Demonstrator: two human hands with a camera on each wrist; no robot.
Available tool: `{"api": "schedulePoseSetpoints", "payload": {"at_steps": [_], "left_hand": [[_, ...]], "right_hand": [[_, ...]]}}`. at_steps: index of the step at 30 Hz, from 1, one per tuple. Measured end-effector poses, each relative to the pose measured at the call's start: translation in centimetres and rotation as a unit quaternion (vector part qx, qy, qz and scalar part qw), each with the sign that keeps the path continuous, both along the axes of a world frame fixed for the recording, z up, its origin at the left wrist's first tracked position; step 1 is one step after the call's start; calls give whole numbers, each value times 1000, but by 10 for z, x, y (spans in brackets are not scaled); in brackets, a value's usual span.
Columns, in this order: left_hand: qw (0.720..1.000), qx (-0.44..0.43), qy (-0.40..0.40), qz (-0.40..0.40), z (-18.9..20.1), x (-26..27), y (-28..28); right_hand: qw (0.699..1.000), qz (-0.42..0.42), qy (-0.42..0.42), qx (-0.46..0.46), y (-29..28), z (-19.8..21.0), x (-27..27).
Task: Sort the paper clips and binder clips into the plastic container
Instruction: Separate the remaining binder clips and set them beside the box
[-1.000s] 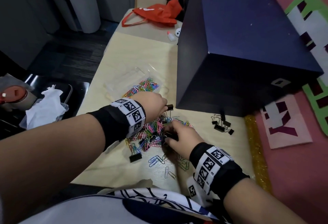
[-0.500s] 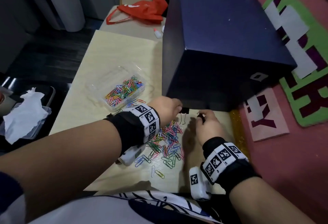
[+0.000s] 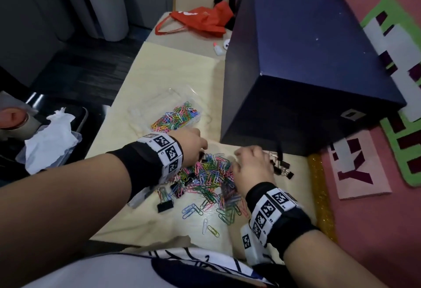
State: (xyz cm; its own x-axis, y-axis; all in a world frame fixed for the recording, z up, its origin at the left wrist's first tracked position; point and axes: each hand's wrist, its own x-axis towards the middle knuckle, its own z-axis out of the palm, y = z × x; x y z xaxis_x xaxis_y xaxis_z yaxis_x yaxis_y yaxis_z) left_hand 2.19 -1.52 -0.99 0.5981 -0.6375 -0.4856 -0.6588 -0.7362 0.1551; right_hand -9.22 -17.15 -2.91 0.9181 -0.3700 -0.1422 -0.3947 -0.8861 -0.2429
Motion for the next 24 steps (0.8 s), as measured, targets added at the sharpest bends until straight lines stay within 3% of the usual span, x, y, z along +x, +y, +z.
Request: {"api": "schedulePoseSetpoints", "payload": {"at_steps": [3, 9, 17, 24], "left_hand": [[999, 34, -6, -30, -5, -4, 13], [999, 9, -33, -15, -10, -8, 22], [998, -10, -47, -35, -13, 1, 12], [999, 3, -37, -37, -18, 2, 10]], "right_hand": [[997, 59, 43, 22, 10, -2, 14], [986, 141, 84, 34, 25, -9, 24], [991, 93, 91, -12, 24, -8, 25], [987, 115, 111, -27, 37, -7, 45]]}}
